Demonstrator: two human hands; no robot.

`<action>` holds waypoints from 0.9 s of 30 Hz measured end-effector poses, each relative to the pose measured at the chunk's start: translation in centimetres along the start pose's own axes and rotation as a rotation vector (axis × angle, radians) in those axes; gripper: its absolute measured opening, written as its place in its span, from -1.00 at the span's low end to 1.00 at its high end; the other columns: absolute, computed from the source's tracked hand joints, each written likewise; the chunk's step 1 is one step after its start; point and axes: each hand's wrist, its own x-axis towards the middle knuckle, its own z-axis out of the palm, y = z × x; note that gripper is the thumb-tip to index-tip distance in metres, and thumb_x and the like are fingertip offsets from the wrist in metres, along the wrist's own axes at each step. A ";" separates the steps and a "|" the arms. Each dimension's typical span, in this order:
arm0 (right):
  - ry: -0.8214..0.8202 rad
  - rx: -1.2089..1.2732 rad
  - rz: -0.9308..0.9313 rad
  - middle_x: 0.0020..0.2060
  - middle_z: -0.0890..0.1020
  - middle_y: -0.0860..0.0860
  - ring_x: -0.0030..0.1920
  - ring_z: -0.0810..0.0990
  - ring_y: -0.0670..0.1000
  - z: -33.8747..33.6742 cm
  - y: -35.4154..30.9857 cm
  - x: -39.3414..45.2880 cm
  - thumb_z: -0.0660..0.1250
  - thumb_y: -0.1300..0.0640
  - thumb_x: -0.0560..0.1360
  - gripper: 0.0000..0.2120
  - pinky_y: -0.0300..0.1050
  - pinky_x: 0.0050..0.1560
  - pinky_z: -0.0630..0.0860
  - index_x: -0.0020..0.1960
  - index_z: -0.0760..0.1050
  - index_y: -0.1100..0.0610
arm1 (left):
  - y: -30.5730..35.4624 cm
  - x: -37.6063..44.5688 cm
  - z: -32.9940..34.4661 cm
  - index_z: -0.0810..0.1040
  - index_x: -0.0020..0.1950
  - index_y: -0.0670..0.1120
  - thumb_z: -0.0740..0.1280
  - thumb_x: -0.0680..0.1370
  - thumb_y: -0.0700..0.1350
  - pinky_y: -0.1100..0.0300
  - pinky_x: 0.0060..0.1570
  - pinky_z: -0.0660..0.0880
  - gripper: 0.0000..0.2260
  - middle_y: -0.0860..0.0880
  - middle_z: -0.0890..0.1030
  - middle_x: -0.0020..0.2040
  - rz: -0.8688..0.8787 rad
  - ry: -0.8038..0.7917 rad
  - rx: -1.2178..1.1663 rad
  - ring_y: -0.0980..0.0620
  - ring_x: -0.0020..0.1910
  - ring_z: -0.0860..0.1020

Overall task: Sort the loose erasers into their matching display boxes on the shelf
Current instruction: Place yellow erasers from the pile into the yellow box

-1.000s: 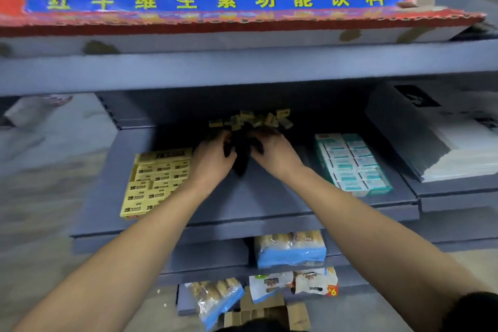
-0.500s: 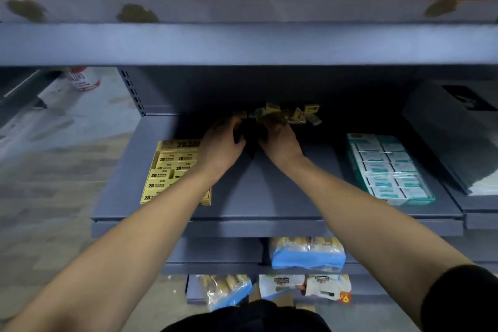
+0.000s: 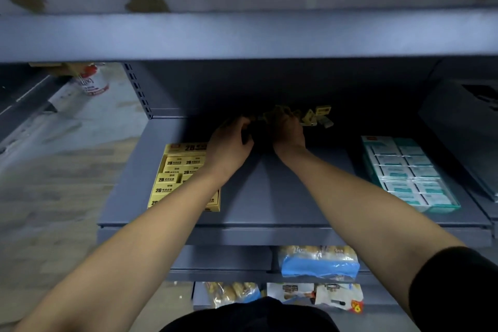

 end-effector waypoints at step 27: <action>0.019 0.569 -0.108 0.12 0.60 0.07 0.08 0.58 0.02 -4.6 2.2 -9.5 0.23 0.18 0.60 -0.74 -0.28 -0.04 0.44 0.27 0.46 0.18 | 2.1 -3.3 0.2 0.36 0.46 0.03 0.38 0.54 -0.16 0.21 0.06 0.48 -0.50 -0.04 0.61 0.12 0.125 -0.087 -0.221 0.03 0.02 0.57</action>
